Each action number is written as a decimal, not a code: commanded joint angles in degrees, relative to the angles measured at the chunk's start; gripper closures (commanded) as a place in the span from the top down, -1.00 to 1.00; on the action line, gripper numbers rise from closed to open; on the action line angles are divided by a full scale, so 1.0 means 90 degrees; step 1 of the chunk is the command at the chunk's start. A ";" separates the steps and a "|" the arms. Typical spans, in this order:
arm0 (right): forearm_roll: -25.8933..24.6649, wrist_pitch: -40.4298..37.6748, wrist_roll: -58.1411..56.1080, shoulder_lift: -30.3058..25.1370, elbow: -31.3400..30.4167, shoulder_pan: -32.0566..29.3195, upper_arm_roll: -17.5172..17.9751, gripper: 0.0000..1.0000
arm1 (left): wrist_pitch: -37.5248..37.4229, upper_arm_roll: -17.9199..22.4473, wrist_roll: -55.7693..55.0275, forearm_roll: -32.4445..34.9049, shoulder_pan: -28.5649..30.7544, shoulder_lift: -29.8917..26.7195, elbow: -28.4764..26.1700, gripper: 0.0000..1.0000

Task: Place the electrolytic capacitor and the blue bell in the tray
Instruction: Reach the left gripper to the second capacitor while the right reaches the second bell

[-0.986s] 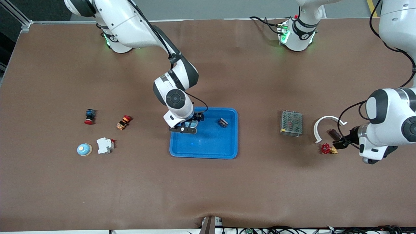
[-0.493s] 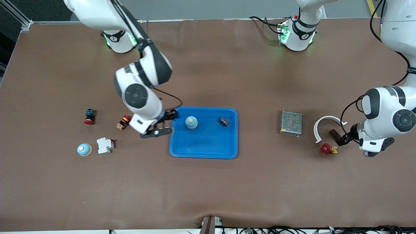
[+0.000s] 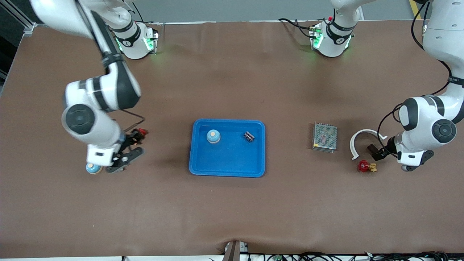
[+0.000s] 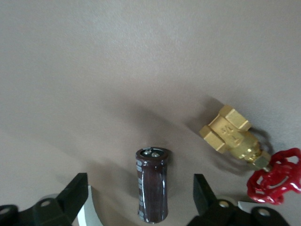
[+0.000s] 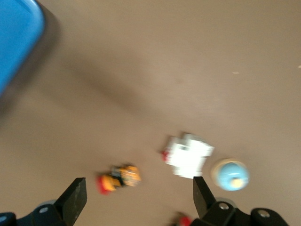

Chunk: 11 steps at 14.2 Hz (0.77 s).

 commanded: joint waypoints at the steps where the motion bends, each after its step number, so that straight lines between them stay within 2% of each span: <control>1: -0.0120 0.0433 -0.1562 -0.0027 -0.0117 -0.0742 0.0150 1.00 | 0.0126 -0.0074 0.0069 0.0140 0.0094 0.0032 -0.0059 0.58; 3: -0.0110 0.0756 -0.2463 0.0139 -0.0146 -0.1153 0.0150 1.00 | 0.0126 -0.0083 0.0069 0.0130 0.0094 0.0100 -0.0049 0.50; 5: -0.0110 0.1000 -0.2846 0.0383 -0.0166 -0.1378 0.0150 1.00 | 0.0136 -0.0083 0.0069 0.0120 0.0094 0.0139 -0.0049 0.32; 7: -0.0091 0.1468 -0.3586 0.0666 -0.0166 -0.1612 0.0150 1.00 | 0.0136 -0.0103 0.0069 0.0120 0.0103 0.0207 -0.0039 -0.15; 9: -0.0071 0.1665 -0.3843 0.0891 -0.0166 -0.1798 0.0160 1.00 | 0.0126 -0.0142 0.0059 0.0110 0.0036 0.0217 -0.0020 -0.82; 10: -0.0071 0.1695 -0.3853 0.0911 -0.0166 -0.1799 0.0160 1.00 | 0.0097 -0.0190 0.0040 0.0101 0.0016 0.0179 -0.0001 -1.00; 11: -0.0071 0.1705 -0.3863 0.0969 -0.0166 -0.1809 0.0160 1.00 | 0.0058 -0.0249 0.0049 0.0101 0.0016 0.0140 0.0009 -1.00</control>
